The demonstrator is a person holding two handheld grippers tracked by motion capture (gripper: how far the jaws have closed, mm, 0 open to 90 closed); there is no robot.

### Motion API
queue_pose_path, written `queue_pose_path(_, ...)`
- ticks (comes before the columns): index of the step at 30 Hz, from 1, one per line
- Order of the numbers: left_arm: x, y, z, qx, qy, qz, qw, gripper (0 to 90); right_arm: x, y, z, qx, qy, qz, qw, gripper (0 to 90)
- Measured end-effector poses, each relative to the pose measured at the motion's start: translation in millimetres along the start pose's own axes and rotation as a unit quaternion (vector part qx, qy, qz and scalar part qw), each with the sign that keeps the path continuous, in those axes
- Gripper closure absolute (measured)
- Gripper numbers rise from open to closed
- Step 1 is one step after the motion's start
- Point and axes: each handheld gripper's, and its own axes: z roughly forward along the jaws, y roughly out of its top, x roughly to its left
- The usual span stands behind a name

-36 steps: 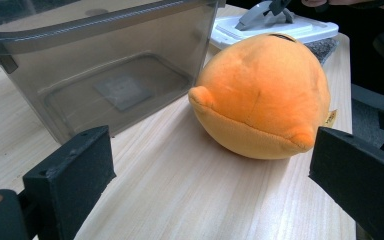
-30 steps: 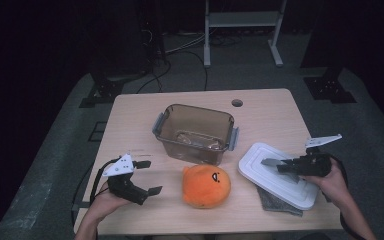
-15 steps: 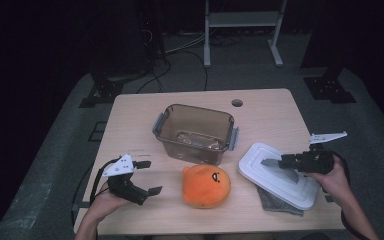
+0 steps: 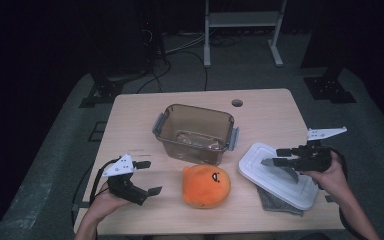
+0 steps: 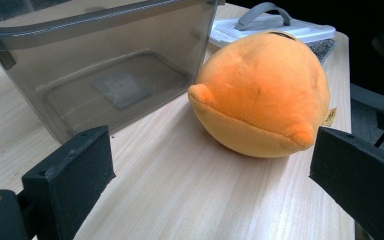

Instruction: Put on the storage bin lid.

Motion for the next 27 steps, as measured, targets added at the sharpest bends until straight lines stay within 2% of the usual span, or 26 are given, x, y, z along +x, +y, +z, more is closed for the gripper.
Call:
queue_pose_path(14,0.9,-0.8,-1.4,-0.002,0.000,-0.003,1.0000,2.9,36.8,22.0,23.2,0.012,0.048,-0.041,0.9979,37.5)
queue_pose_path(27,1.4,-1.6,-1.6,-0.001,0.004,-0.003,1.0000,2.9,71.0,36.7,44.1,0.019,0.094,-0.077,0.9924,32.8)
